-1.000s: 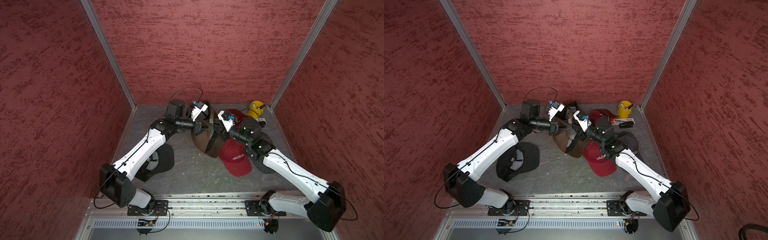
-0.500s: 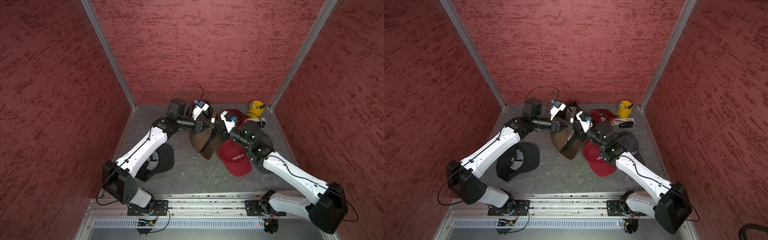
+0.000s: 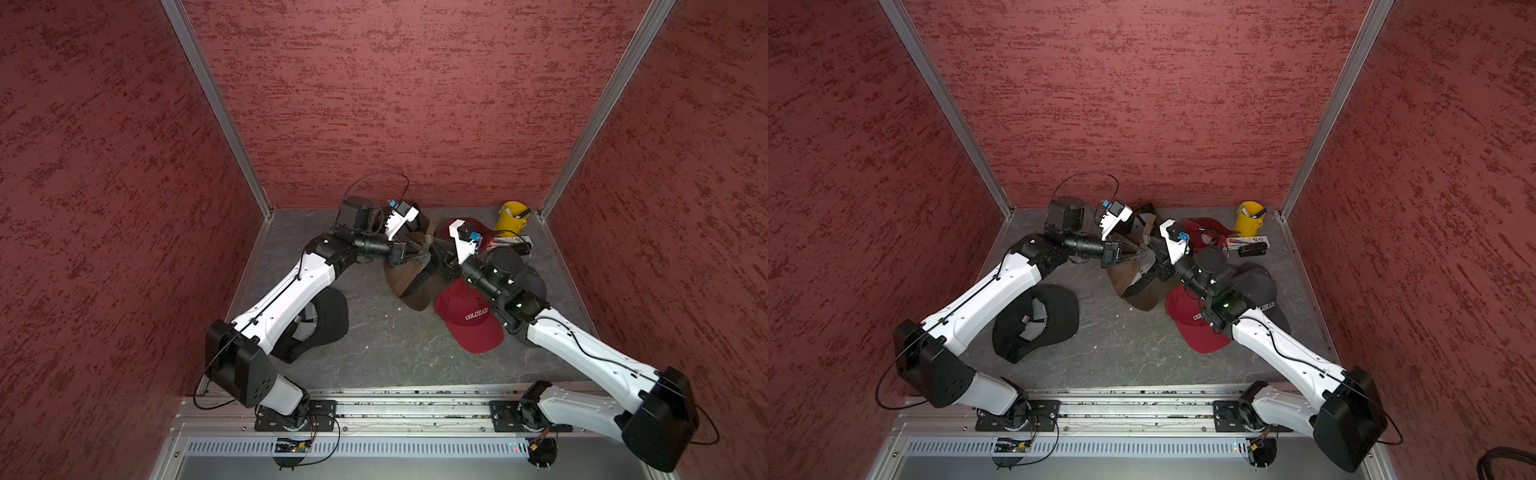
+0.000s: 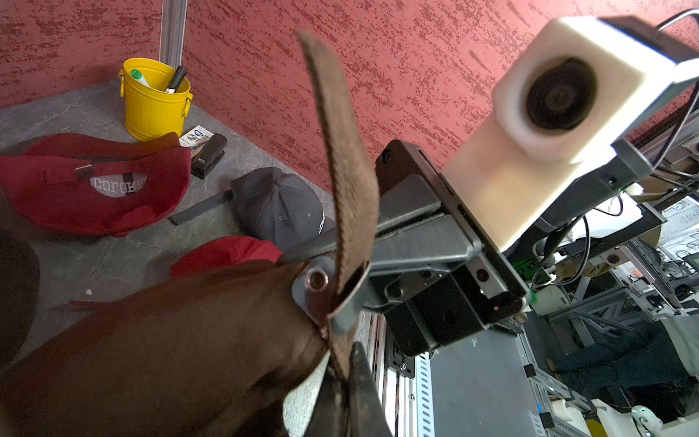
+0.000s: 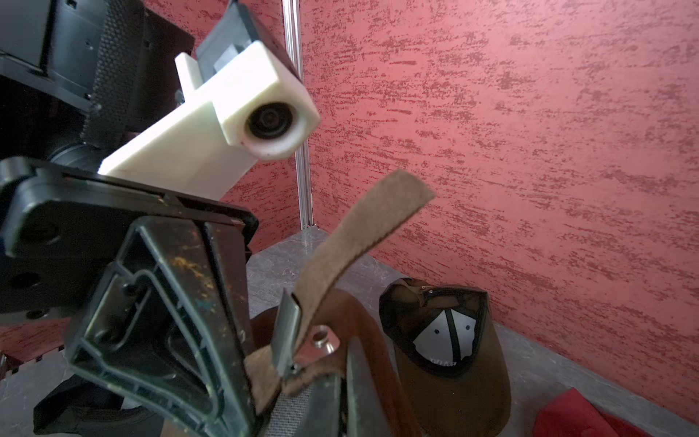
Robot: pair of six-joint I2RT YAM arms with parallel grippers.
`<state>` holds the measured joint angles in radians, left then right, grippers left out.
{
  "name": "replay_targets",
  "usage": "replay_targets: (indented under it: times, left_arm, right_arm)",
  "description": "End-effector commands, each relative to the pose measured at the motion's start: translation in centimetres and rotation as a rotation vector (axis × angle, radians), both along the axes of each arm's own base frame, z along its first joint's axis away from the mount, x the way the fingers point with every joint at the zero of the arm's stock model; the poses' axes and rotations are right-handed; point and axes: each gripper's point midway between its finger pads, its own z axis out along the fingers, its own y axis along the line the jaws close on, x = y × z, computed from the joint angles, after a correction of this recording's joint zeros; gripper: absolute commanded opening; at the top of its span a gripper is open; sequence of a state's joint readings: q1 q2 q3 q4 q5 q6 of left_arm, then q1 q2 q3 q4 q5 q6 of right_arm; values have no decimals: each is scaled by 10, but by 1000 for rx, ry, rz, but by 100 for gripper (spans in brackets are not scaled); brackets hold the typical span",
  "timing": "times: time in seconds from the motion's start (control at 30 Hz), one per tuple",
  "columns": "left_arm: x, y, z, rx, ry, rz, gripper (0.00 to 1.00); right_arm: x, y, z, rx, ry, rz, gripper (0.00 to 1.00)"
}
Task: Open the adjustable buckle of the baseball cap
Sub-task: Pull the adjustable strap on the baseball cap.
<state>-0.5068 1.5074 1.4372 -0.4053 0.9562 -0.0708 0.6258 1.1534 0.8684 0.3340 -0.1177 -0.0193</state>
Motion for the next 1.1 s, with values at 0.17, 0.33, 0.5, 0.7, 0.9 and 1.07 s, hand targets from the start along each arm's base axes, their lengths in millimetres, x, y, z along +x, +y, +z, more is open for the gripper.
replay_targets:
  times: [0.17, 0.33, 0.5, 0.7, 0.9, 1.07]
  left_arm:
    - [-2, -6, -10, 12, 55, -27, 0]
    - [0, -12, -2, -44, 69, -35, 0]
    - [5, -16, 8, -102, 83, -18, 0]
    - [8, -29, 21, -217, 130, -42, 2]
    - [7, -40, 24, -264, 186, -94, 2]
    - [4, -38, 23, -252, 182, -106, 0]
  right_arm:
    - [-4, -28, 60, 188, -132, -102, 0]
    - [-3, -24, 51, 155, -127, -98, 0]
    - [0, -26, 44, 142, -114, -134, 0]
    - [2, -26, 43, 184, -119, -166, 0]
    - [4, -31, 43, 229, -126, -215, 0]
    - [0, -31, 41, 195, -156, -210, 8]
